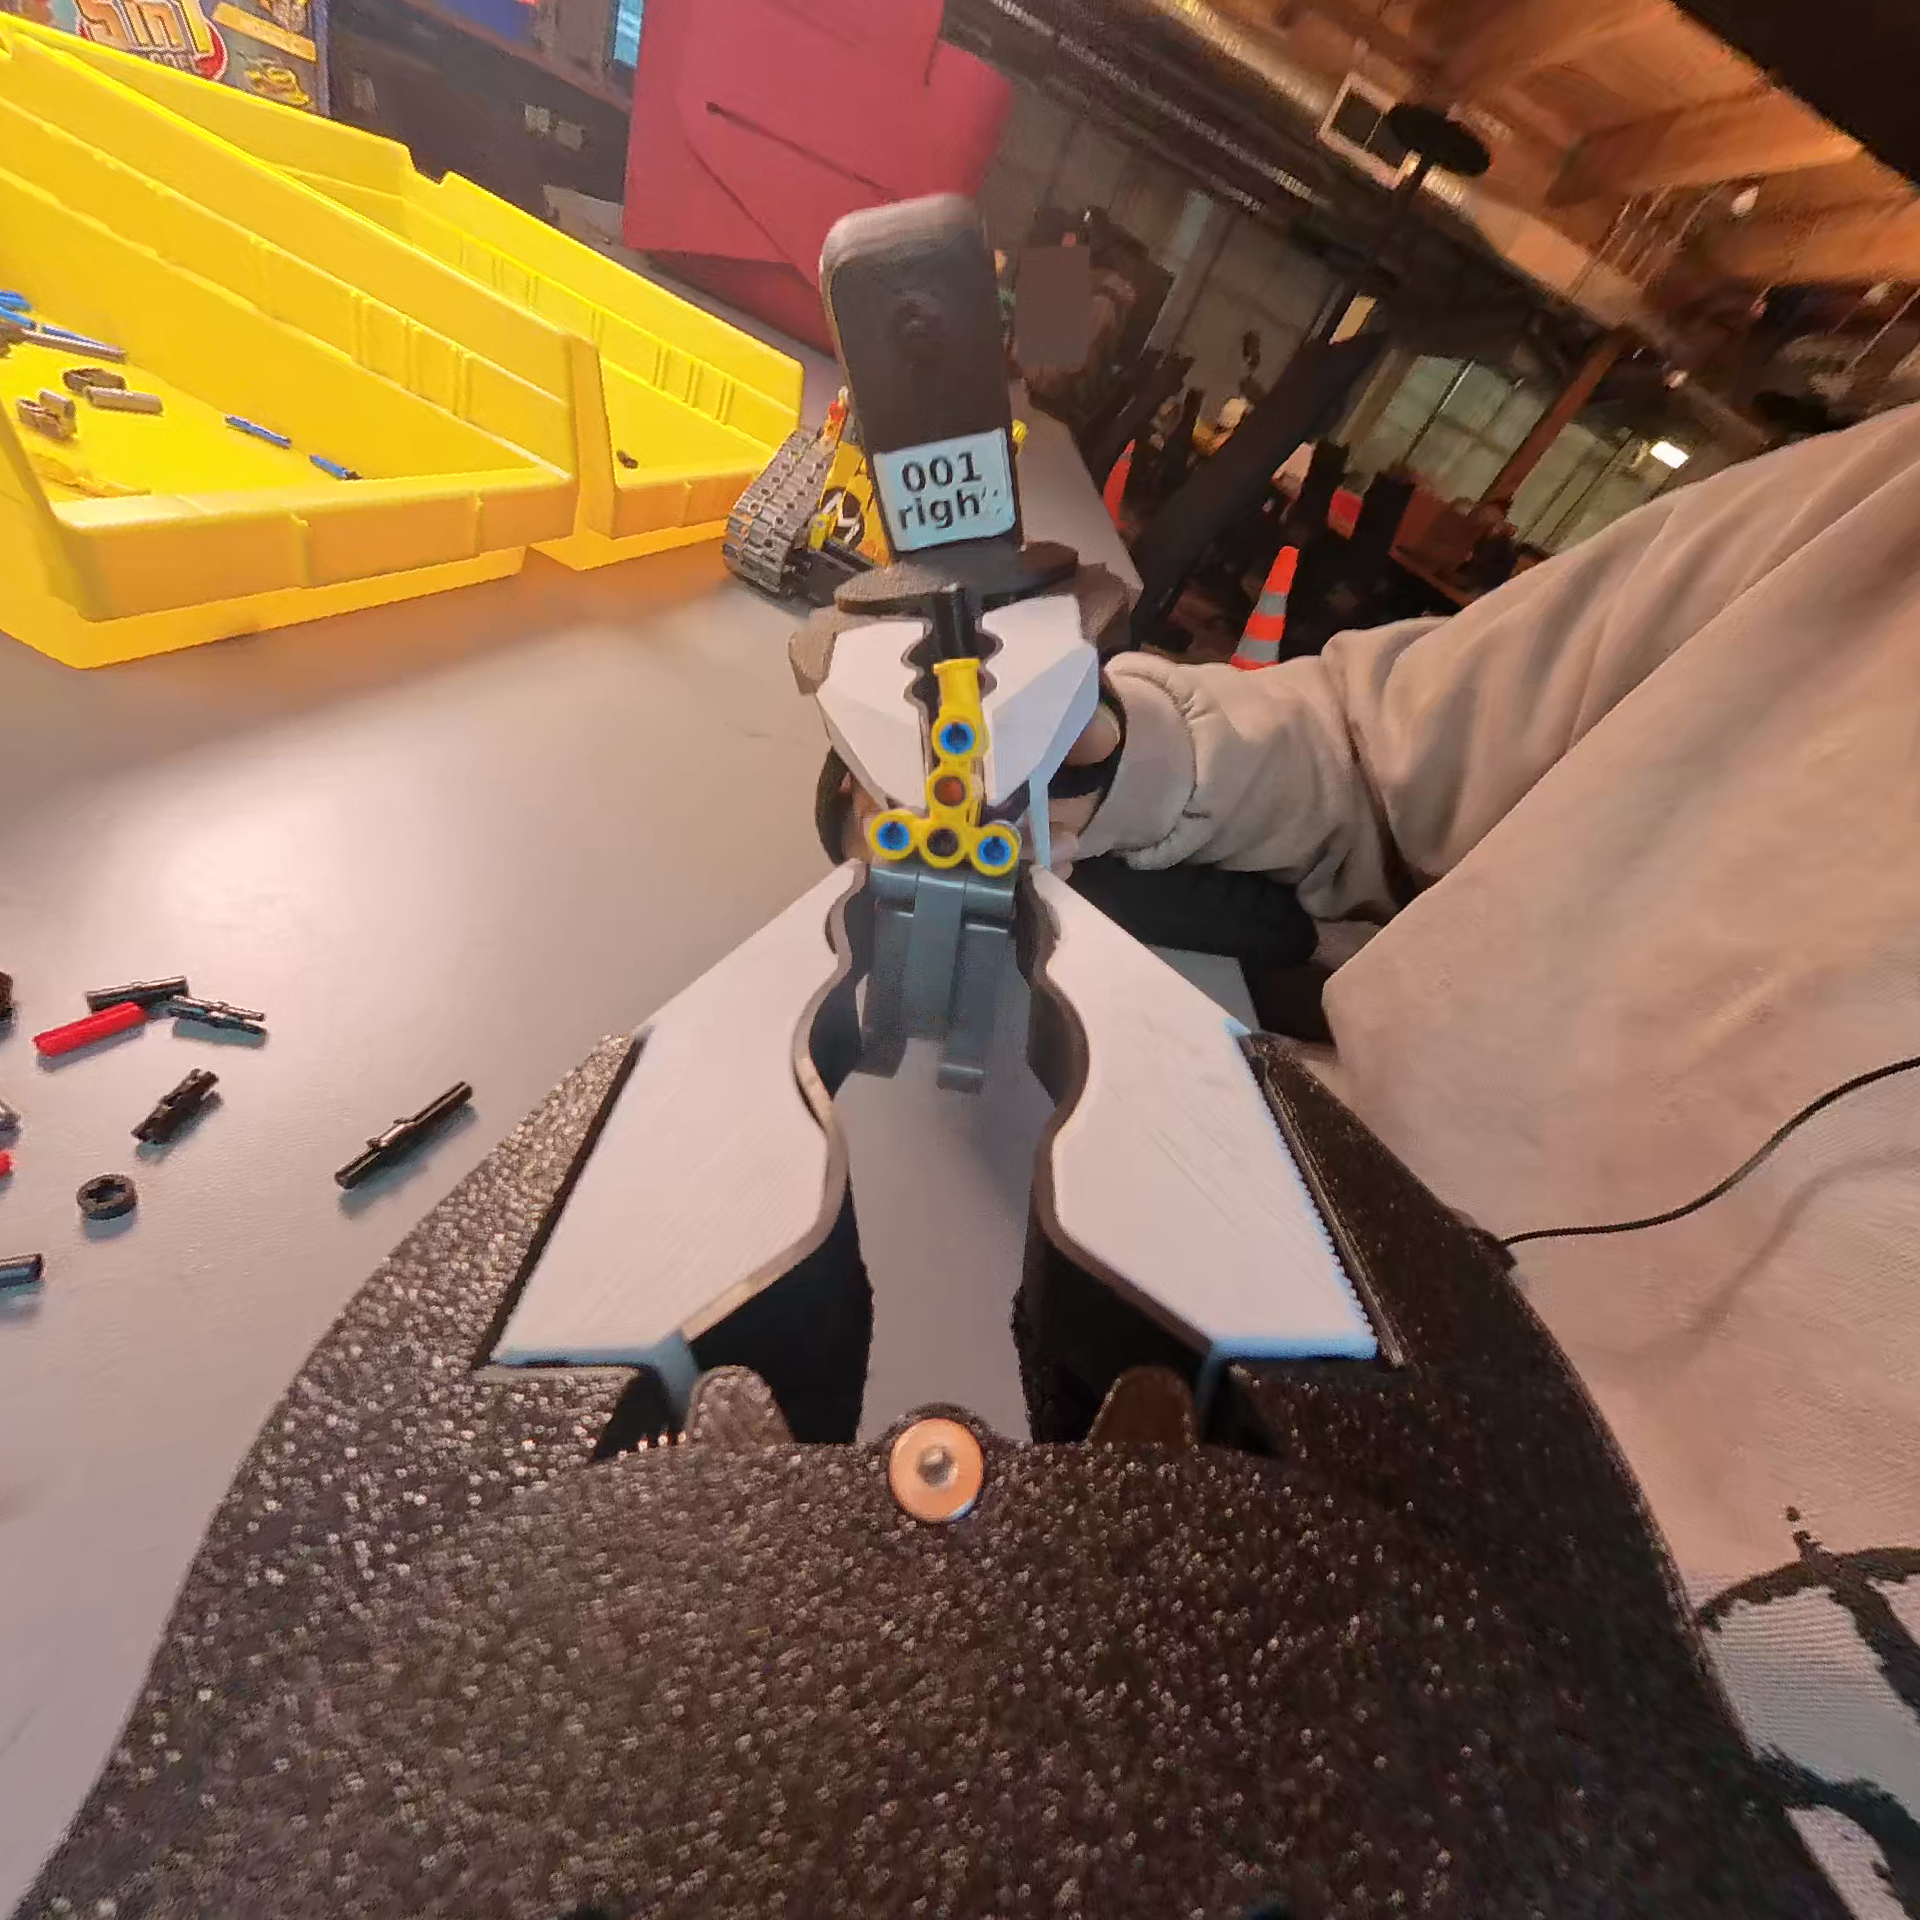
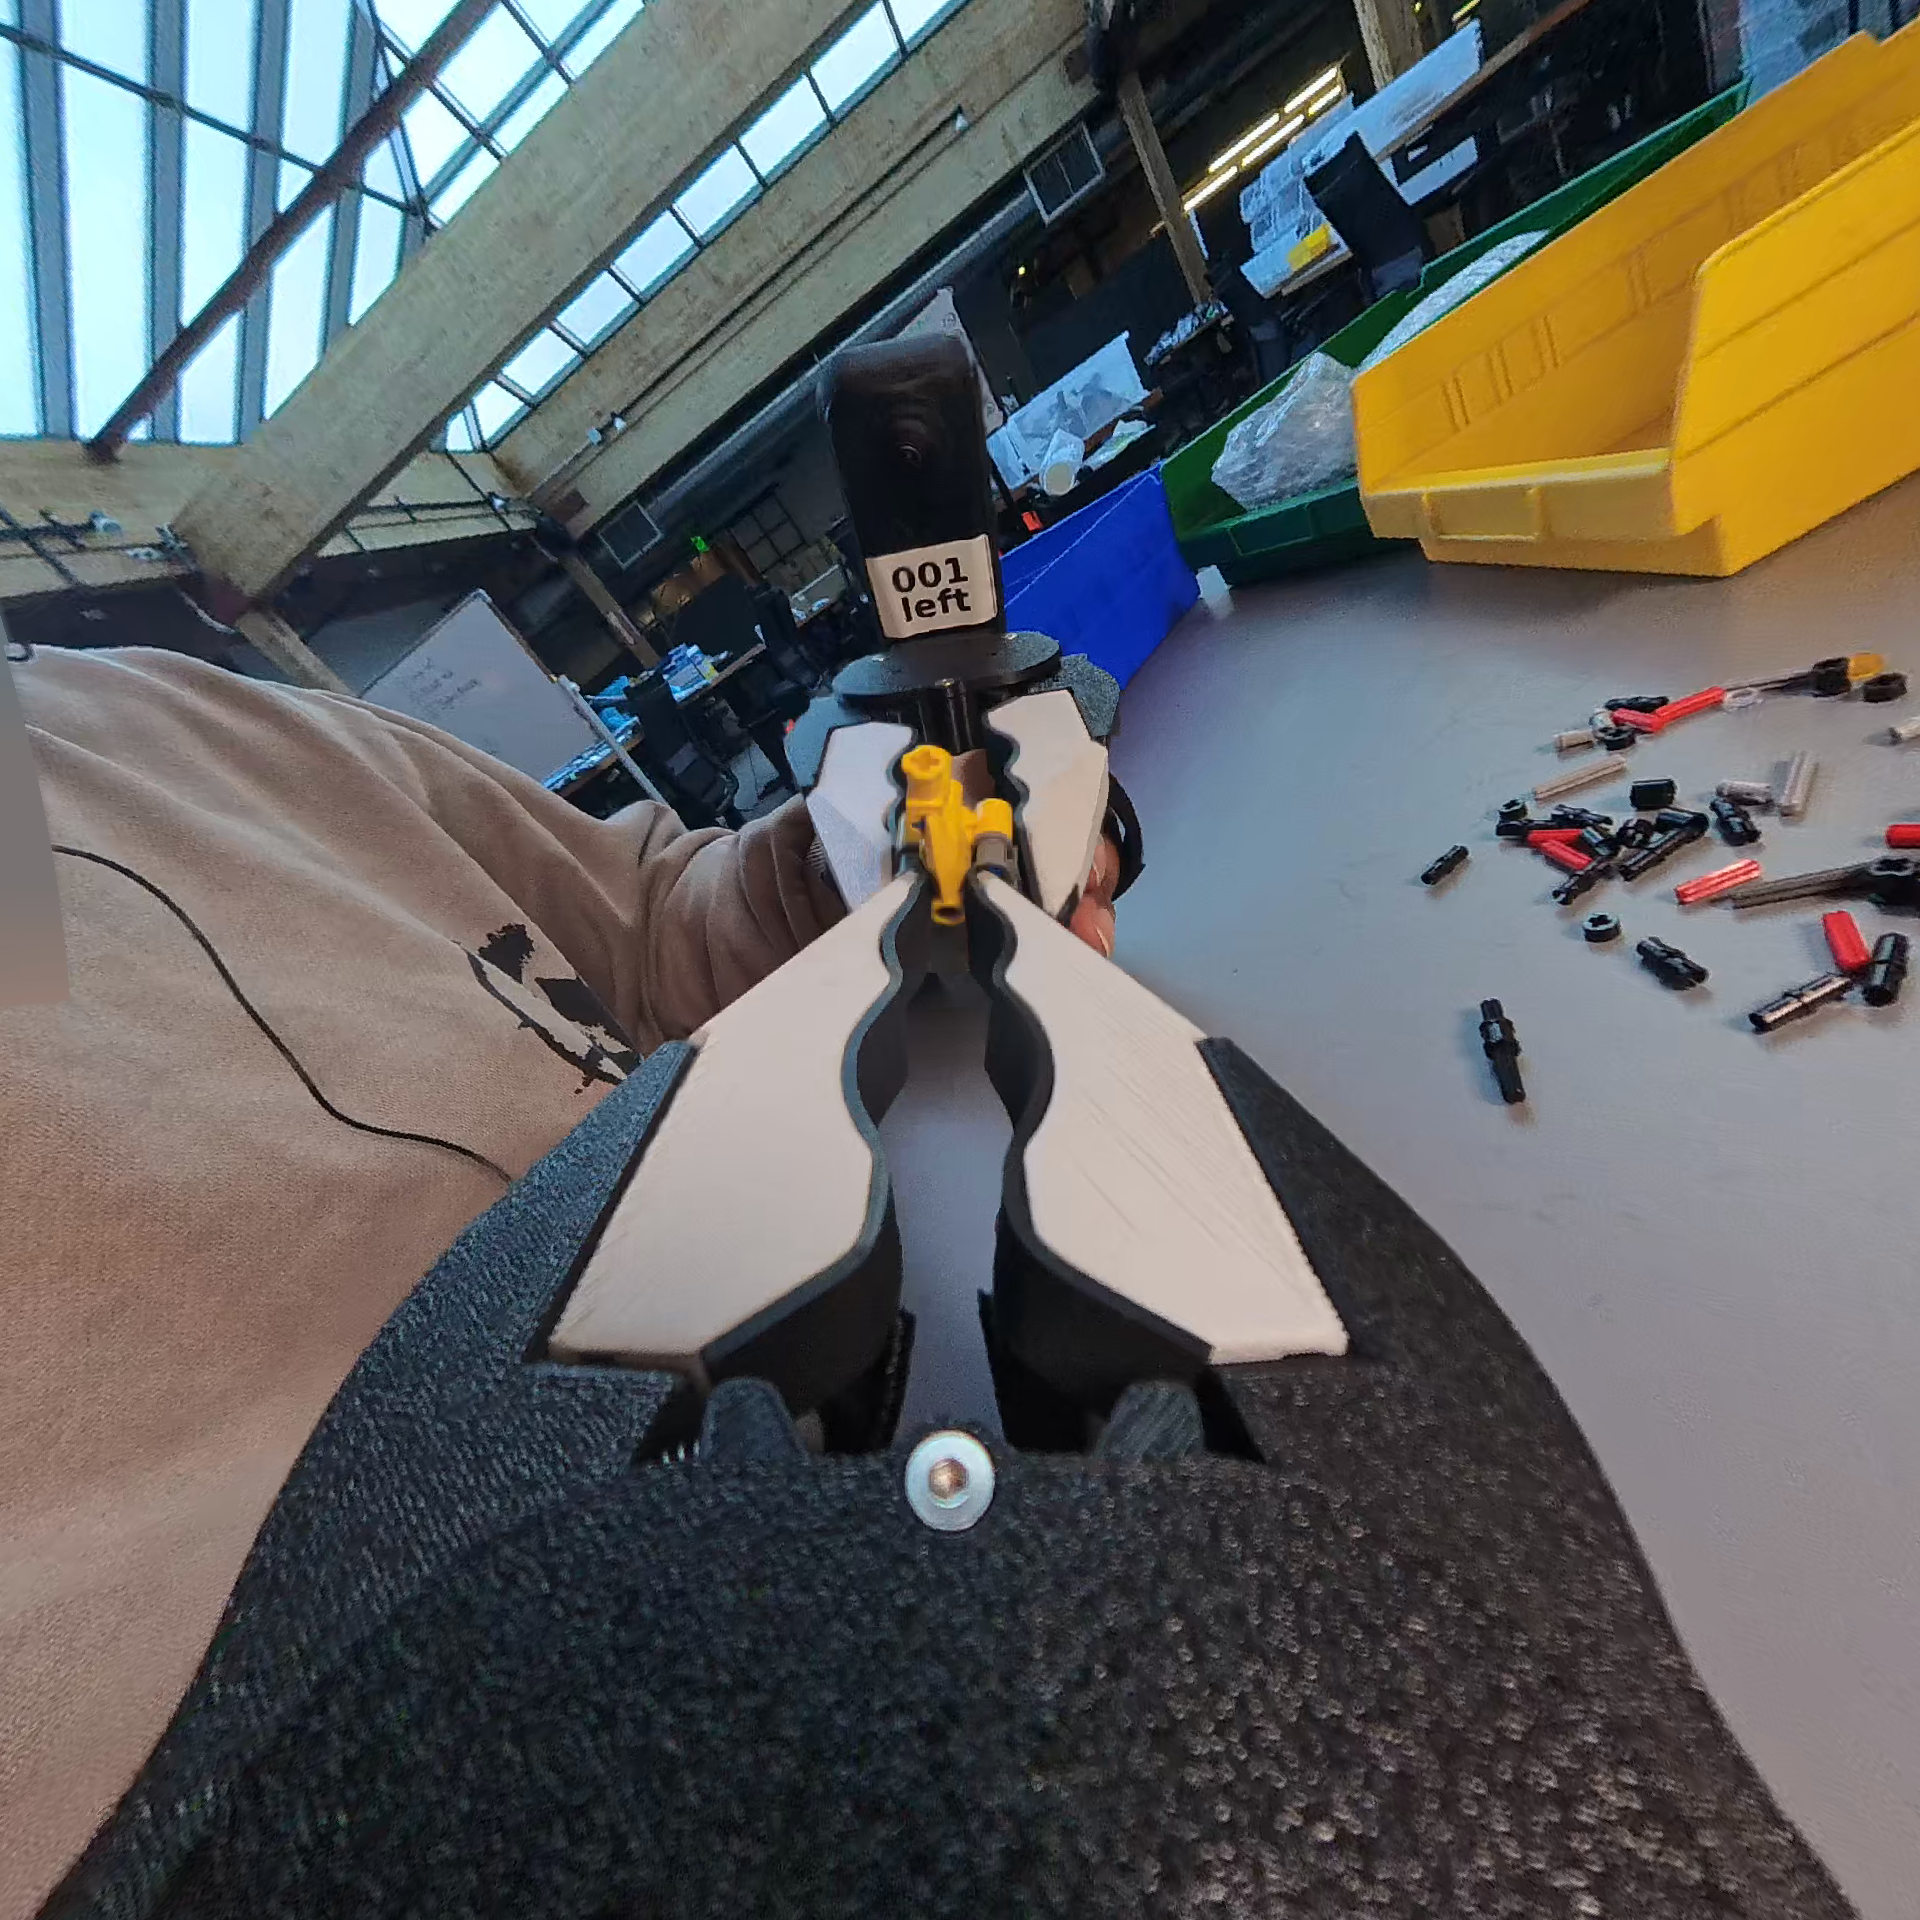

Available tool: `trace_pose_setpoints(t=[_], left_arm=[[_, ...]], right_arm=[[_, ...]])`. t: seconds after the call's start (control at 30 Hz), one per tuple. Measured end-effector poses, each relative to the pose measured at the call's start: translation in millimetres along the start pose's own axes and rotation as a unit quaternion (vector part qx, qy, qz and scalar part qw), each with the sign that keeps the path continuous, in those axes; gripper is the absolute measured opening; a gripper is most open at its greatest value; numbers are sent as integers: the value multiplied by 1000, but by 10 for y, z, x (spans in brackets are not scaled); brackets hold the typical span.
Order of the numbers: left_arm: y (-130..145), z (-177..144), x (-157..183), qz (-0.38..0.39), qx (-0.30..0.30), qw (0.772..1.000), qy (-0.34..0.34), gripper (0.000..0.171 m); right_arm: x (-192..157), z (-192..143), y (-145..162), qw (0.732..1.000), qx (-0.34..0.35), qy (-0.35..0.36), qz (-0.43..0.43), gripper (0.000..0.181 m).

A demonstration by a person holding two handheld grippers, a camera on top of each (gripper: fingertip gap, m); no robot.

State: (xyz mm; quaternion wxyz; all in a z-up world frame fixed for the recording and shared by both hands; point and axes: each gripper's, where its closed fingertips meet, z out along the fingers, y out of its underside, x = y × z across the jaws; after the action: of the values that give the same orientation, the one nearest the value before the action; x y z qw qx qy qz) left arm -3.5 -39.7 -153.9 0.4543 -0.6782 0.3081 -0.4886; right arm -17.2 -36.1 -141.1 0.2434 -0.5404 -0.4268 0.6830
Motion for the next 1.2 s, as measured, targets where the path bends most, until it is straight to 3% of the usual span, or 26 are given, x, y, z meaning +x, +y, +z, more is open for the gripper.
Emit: trace_pose_setpoints(t=[0.4, 0.5, 0.53, 0.67, 0.73, 0.83, 1.0, 1.2], left_arm=[[-205, -38, -7, -23, 60, 998, 2, 25], [-667, -501, -155, -74, 201, 977, 2, 23], [-696, -606, -186, -54, 205, 977, -16, 23], [-561, -424, -49, -50, 162, 986, 4, 24], [-499, -309, 5, -53, 142, 988, 19, 25], [-354, -164, 27, -65, 117, 991, 29, 26], [-317, -89, 16, -76, 115, 990, 31, 26], [-299, -54, 34, -72, 113, 990, 34, 25]], right_arm=[[-7, -66, -76, 998, -11, 17, -60, 1], [111, -142, 57, 995, -41, 43, -77, 0], [119, -178, 47, 997, -31, 40, -63, 0], [42, -144, -194, 997, 28, 27, -63, 0], [-30, -107, -266, 996, 49, 18, -76, 11], [-122, -76, -348, 994, 75, 8, -80, 12], [-55, -110, -359, 993, 68, 44, -90, 2], [-37, -105, -329, 994, 63, 39, -75, 9]])
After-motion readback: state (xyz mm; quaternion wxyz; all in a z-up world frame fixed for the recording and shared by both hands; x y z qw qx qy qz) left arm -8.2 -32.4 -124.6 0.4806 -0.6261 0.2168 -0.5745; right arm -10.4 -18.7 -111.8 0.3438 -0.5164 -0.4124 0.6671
